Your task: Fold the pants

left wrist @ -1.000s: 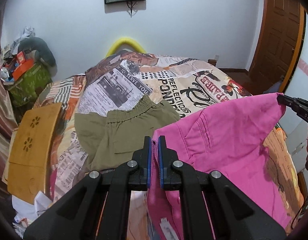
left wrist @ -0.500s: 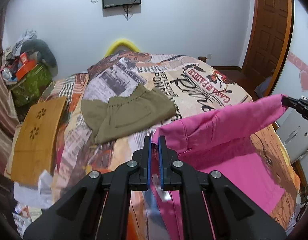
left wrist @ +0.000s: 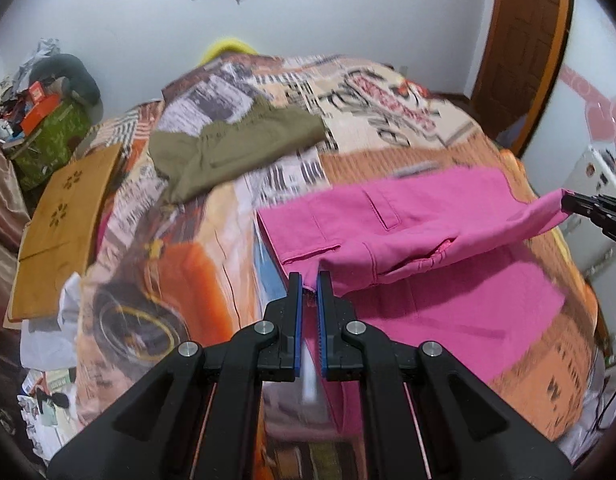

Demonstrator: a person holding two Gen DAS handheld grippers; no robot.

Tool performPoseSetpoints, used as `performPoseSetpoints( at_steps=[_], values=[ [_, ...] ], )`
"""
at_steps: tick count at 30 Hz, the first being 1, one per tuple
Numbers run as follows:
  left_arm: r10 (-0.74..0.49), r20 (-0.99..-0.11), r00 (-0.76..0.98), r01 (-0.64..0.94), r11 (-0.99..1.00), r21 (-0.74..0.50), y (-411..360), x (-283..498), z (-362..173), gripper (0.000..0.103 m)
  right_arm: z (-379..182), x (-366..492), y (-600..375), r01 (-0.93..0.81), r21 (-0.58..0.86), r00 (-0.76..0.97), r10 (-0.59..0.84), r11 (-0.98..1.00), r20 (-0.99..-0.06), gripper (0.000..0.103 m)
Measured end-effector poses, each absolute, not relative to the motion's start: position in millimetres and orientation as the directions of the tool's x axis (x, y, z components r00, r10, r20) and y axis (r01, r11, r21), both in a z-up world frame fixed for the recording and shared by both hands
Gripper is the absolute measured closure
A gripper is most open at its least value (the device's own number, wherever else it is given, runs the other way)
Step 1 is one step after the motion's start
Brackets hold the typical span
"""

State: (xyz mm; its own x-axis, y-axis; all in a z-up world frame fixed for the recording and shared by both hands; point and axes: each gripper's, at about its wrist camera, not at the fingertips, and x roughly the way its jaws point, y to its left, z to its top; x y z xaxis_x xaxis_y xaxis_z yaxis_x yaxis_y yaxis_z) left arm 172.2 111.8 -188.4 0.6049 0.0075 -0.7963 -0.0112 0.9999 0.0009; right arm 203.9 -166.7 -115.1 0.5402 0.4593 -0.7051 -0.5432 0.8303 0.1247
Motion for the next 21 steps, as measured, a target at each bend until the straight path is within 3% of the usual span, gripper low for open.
performPoseSetpoints(
  at_steps=[15,17,21],
  values=[
    [-0.006,-0.847,0.532,-0.036,0.999,-0.03,106,136,-225,0.096,-159,163,-175,-0.511,0.145,0.469,0.416,0.848,-0.779,0.097],
    [0.0,-0.849,0.528,-0.035,0.999,-0.022,105,134,-224,0.096,-159,159,-175,-0.508,0.125,0.473,0.396,0.853,-0.787,0.095],
    [0.028,-0.822,0.569,-0.021,1.0,0.02,100,125,-211,0.094,-159,153,-179,-0.496,0.101,0.476,0.367,0.863,-0.8,0.079]
  ],
)
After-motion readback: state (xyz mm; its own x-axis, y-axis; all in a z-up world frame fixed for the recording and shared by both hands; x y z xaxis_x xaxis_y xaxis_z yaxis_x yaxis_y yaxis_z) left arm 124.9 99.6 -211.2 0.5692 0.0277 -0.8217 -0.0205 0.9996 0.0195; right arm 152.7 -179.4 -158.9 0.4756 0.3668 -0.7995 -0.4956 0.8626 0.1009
